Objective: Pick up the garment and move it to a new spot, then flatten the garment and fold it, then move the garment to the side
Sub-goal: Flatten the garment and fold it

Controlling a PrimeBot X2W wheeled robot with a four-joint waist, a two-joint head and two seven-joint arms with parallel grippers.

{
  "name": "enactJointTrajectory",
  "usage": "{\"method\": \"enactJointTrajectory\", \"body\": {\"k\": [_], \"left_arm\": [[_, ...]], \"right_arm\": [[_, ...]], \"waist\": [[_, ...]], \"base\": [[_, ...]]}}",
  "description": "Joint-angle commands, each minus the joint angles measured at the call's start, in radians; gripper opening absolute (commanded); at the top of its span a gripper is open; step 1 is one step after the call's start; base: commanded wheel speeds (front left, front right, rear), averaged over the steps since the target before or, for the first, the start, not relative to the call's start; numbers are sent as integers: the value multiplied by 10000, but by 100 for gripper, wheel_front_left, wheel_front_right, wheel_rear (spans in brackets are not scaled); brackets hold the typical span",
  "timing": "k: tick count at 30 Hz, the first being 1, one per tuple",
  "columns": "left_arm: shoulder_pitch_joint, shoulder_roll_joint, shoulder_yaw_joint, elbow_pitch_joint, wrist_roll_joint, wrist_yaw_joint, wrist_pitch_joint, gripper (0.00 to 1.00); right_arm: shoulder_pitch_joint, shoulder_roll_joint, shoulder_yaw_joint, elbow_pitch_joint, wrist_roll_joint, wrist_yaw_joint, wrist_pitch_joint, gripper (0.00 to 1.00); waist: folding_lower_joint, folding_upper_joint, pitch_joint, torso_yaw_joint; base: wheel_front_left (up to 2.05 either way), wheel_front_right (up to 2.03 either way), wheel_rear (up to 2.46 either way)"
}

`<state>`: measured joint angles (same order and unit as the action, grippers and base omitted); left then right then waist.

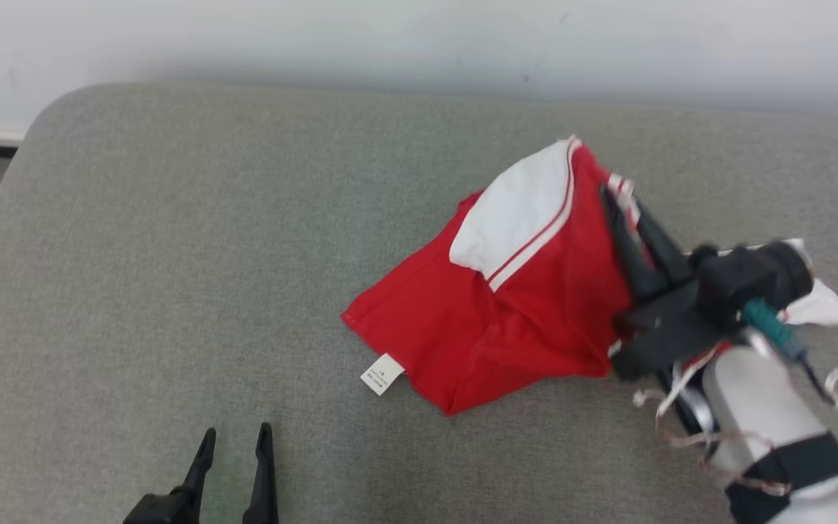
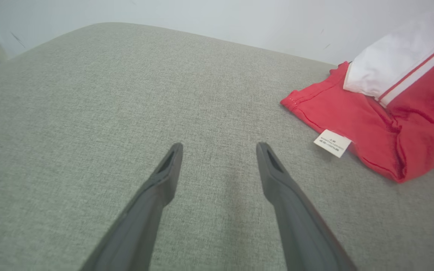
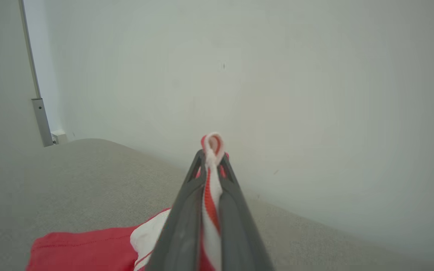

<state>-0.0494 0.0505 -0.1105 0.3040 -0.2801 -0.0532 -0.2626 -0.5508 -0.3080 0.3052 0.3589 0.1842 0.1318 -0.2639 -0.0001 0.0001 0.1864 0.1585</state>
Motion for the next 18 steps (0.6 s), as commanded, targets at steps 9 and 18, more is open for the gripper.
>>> {"method": "enactJointTrajectory", "body": {"k": [9,18], "left_arm": [[518,-4,354,127,228,-163,-32,100],[756,-4,531,150,248,-282,-32,100]], "right_arm": [[2402,-471,1420,-1038,1112,-23,3,0],[4580,-794,1023,-703,1673,-23,3,4]], "waist": [[1,-1,-979,-831],[1,-1,-1423,-1263]], "base": [[0,0,0],[0,0,0]]}}
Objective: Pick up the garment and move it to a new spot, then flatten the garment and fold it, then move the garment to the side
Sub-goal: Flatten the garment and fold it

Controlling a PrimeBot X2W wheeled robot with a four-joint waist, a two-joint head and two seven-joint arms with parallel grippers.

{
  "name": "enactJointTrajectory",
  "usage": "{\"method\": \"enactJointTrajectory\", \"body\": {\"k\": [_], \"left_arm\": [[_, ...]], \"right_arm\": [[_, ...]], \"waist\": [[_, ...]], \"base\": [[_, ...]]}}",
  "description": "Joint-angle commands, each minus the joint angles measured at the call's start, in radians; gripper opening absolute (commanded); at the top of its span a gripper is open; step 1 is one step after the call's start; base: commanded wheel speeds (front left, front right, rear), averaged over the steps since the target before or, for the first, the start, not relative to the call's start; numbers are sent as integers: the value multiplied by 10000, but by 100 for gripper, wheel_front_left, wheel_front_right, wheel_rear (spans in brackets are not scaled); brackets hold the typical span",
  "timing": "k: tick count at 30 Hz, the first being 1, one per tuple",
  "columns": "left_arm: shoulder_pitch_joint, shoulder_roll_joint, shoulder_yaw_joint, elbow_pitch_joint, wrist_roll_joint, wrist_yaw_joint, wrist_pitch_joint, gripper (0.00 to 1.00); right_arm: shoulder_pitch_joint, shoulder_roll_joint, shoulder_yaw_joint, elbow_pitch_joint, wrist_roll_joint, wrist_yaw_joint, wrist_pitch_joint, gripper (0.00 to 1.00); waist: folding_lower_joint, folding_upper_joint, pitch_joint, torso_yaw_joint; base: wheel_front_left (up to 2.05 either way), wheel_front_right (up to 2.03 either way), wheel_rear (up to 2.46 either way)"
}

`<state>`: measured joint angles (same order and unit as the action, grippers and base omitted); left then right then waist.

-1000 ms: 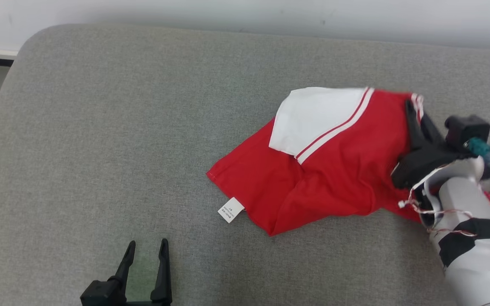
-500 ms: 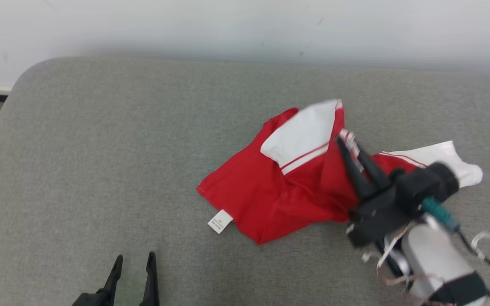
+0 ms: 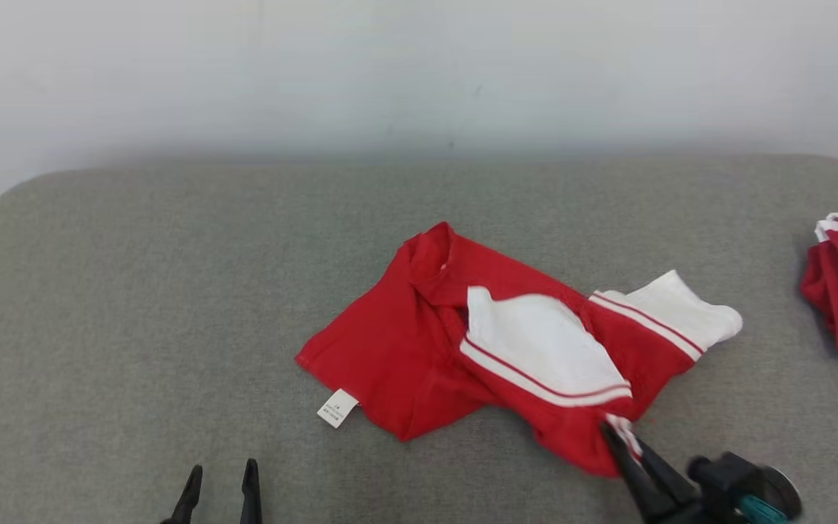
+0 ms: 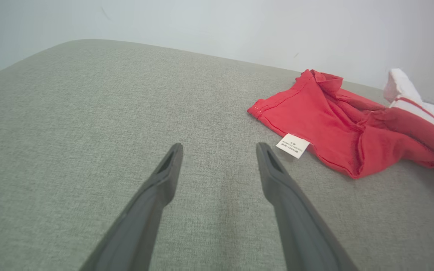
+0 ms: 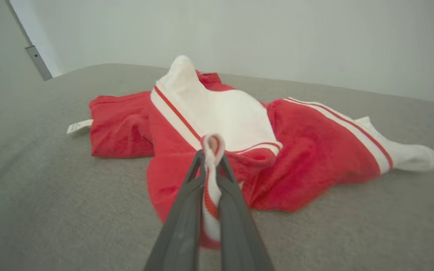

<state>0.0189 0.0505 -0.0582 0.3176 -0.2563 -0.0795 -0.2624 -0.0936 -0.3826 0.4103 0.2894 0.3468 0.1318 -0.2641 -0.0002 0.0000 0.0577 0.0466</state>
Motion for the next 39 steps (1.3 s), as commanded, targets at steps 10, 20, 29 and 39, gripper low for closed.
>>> {"method": "enactJointTrajectory", "body": {"k": [10,20,29,39], "left_arm": [[170,-3,36,84,66,-63,-34,100],[-99,-3,-242,35,61,-63,-34,100],[-471,-3,-576,56,-44,-1,-34,100],[-579,-3,-740,-43,-177,147,-34,100]], "right_arm": [[249,316,-2260,1342,-141,-23,4,100],[-1048,997,-3917,1915,-977,-24,4,100],[-2676,764,-3214,3714,-1018,-24,6,100],[-3564,468,-2534,5961,-820,-25,657,0]], "waist": [[2,0,-172,-316],[2,0,284,-28],[2,0,1008,524],[2,0,1338,844]], "base": [[0,0,0],[0,0,0],[0,0,0],[0,0,0]]}}
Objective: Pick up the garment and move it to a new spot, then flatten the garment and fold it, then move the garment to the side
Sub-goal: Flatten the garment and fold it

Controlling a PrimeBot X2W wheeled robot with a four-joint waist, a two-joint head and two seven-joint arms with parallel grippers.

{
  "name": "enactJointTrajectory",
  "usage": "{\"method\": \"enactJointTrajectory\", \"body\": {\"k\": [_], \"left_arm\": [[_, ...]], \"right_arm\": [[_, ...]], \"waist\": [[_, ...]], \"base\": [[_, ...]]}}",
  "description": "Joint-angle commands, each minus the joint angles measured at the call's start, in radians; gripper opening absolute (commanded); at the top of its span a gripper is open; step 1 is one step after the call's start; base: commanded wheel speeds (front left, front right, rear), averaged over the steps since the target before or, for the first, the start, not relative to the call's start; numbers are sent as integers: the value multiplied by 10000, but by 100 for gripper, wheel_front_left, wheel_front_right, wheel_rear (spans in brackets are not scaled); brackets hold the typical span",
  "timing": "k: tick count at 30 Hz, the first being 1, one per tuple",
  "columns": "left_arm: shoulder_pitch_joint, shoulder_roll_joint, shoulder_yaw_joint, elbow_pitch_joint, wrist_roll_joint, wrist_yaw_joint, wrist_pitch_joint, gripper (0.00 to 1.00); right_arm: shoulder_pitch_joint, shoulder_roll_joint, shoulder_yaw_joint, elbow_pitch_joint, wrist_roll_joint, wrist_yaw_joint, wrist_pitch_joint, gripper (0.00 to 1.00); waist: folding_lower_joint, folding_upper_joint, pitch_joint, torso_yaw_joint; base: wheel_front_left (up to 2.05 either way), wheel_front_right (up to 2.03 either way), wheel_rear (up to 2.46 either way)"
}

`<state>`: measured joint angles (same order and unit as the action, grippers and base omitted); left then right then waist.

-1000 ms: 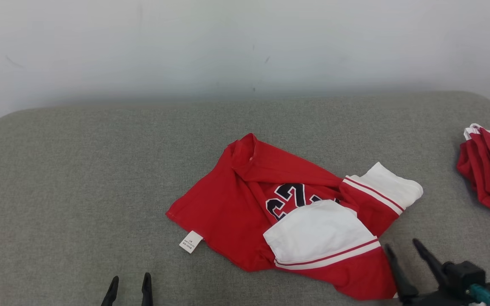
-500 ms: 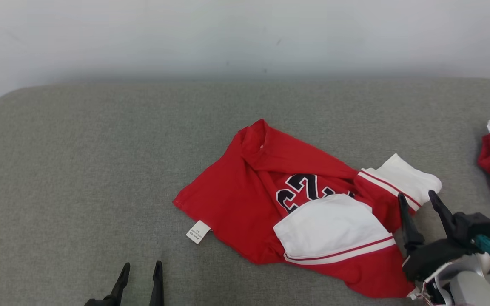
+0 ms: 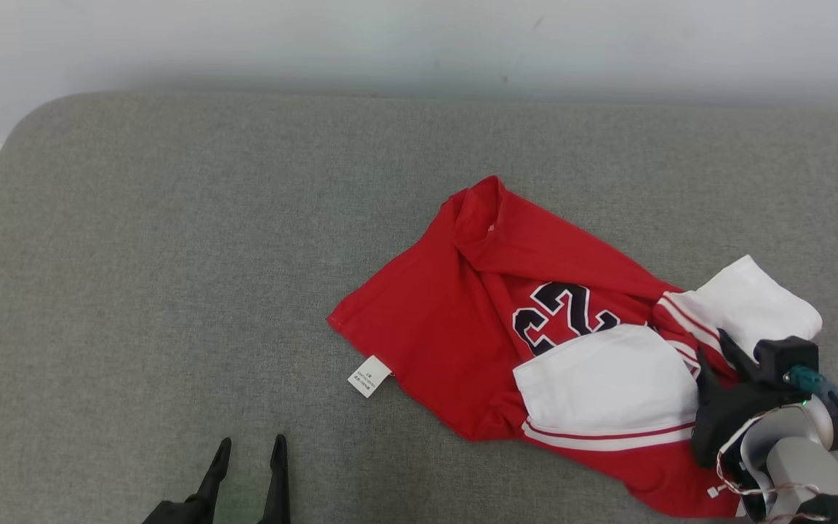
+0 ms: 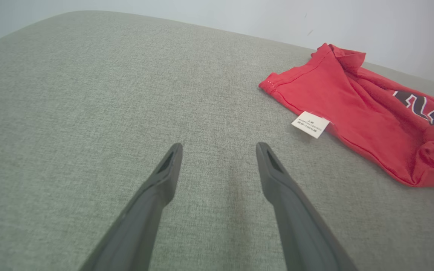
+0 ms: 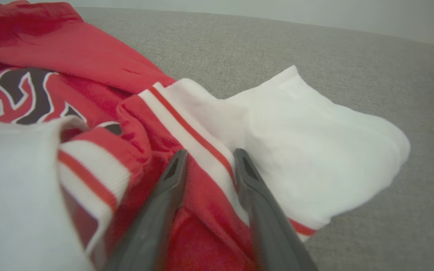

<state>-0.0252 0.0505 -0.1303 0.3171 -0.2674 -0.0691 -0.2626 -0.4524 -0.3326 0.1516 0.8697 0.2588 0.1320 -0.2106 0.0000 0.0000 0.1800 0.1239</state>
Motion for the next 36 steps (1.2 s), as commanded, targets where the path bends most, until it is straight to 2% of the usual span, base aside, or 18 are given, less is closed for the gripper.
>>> {"method": "enactJointTrajectory", "body": {"k": [1,8,13,21,22,23,24,30,36], "left_arm": [[-182,-4,-36,-54,-79,58,-32,100],[-473,-1,-297,-221,-173,120,-32,100],[-699,-1,-572,-206,-270,167,-32,100],[-838,-3,-939,-230,-420,279,-33,100],[-795,-4,-939,-227,-421,297,-32,100],[-746,-4,-939,-225,-427,308,-32,100],[-709,-4,-936,-218,-428,316,-32,100],[-579,-4,-823,-162,-452,349,-32,100],[-591,-3,-677,-141,-321,278,-32,100]], "right_arm": [[-95,-60,110,252,116,-27,155,0],[-1416,-747,33,100,-188,-29,-387,0],[-2810,-1296,-129,-215,-1149,-27,-536,0],[-4406,-1882,-1256,453,-2827,-27,-544,0],[-4472,-1906,-1475,573,-3016,-27,-545,5],[-4519,-1923,-1685,773,-3222,-27,-544,39],[-4579,-1881,-1921,972,-3339,-27,-544,100],[-4318,-1180,-2806,686,-3658,-27,-545,100],[-3183,-216,-2660,-174,-3069,-27,-529,100]], "waist": [[0,0,160,90],[0,0,620,326],[0,0,919,702],[0,0,1077,1533],[0,0,1070,1579],[0,0,1057,1598],[0,0,1040,1608],[0,0,860,1381],[0,0,535,765]], "base": [[0,0,0],[0,0,0],[0,0,0],[0,0,0],[0,0,0],[0,0,0],[0,0,0],[0,0,0],[0,0,0]]}}
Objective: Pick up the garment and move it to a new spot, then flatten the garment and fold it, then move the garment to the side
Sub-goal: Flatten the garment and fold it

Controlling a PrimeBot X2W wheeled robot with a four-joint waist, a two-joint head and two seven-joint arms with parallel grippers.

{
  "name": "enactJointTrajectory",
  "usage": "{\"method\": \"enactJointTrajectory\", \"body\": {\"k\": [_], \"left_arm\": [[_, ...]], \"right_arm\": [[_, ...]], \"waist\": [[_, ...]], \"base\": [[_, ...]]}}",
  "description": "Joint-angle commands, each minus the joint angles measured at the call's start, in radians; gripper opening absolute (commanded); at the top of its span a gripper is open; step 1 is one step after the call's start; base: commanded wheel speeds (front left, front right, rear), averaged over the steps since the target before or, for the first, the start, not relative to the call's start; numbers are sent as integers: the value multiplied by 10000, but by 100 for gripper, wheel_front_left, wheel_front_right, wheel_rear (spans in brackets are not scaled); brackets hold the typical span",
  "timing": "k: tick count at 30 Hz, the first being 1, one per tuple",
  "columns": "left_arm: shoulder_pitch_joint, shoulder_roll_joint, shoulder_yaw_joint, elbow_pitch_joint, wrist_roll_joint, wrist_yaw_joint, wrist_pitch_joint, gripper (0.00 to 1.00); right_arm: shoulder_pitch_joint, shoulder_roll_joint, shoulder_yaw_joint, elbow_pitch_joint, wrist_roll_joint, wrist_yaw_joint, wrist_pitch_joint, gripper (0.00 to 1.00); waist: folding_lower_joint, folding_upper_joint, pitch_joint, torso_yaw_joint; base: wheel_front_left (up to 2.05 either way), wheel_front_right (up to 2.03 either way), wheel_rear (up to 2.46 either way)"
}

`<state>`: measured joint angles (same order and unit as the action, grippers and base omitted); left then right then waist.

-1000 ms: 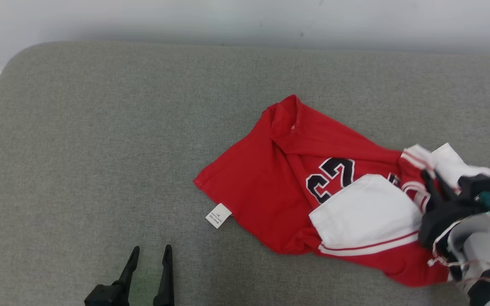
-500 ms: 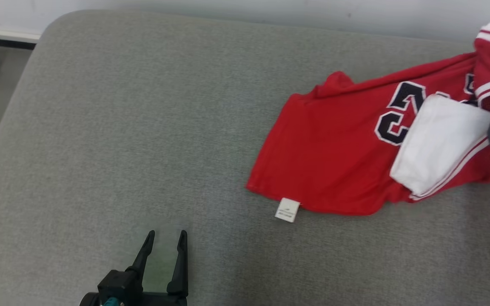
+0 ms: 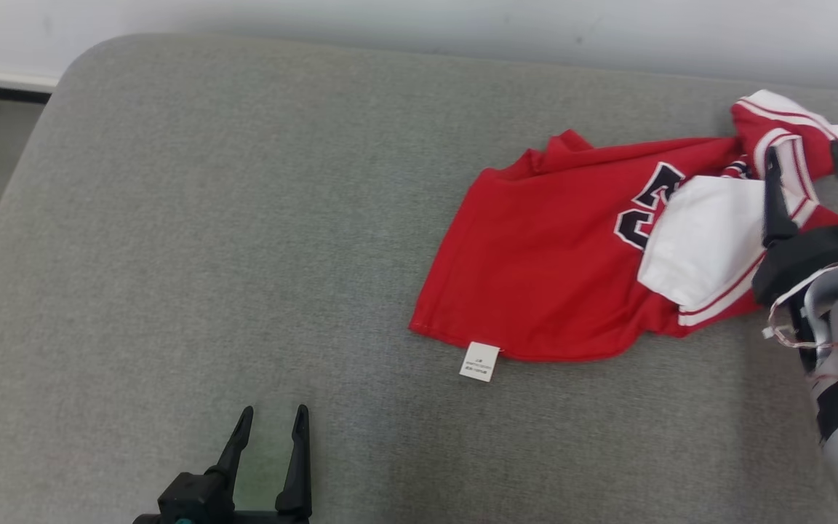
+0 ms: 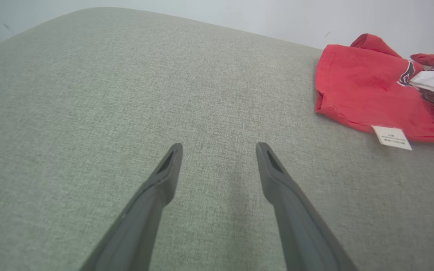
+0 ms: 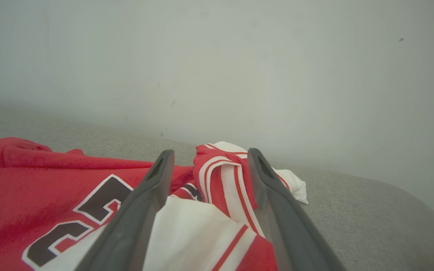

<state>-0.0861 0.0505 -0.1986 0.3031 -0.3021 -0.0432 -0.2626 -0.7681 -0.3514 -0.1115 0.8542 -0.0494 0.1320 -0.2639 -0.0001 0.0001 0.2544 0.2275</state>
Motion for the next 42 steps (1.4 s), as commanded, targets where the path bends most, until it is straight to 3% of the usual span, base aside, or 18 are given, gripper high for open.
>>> {"method": "enactJointTrajectory", "body": {"k": [1,11,18,27,30,36,42], "left_arm": [[-6,-3,12,16,54,2,-32,100],[65,-1,90,182,105,-53,-32,100],[305,0,126,228,-62,-81,-32,100],[379,-3,145,234,-170,-29,-32,100],[371,-1,166,227,-151,-38,-32,100],[459,-1,300,248,-30,-95,-32,100],[731,2,473,302,108,-168,-32,100]], "right_arm": [[165,46,93,-95,136,-27,6,100],[1361,856,2471,-806,1919,-27,2,100],[1779,844,4531,-767,2694,-27,55,100],[1549,725,4721,76,2361,-27,53,100],[1499,783,4605,290,2263,-27,33,85],[1509,967,4362,438,2159,-27,-14,0],[2036,1186,3793,-308,2218,-27,-12,0]], "waist": [[1,-1,-251,-366],[1,-1,-599,-907],[1,-1,-743,-816],[1,-1,-727,-722],[1,-1,-769,-730],[1,-1,-934,-872],[1,-1,-1390,-1226]], "base": [[0,0,0],[0,0,0],[0,0,0],[0,0,0],[0,0,0],[0,0,0],[0,0,0]]}}
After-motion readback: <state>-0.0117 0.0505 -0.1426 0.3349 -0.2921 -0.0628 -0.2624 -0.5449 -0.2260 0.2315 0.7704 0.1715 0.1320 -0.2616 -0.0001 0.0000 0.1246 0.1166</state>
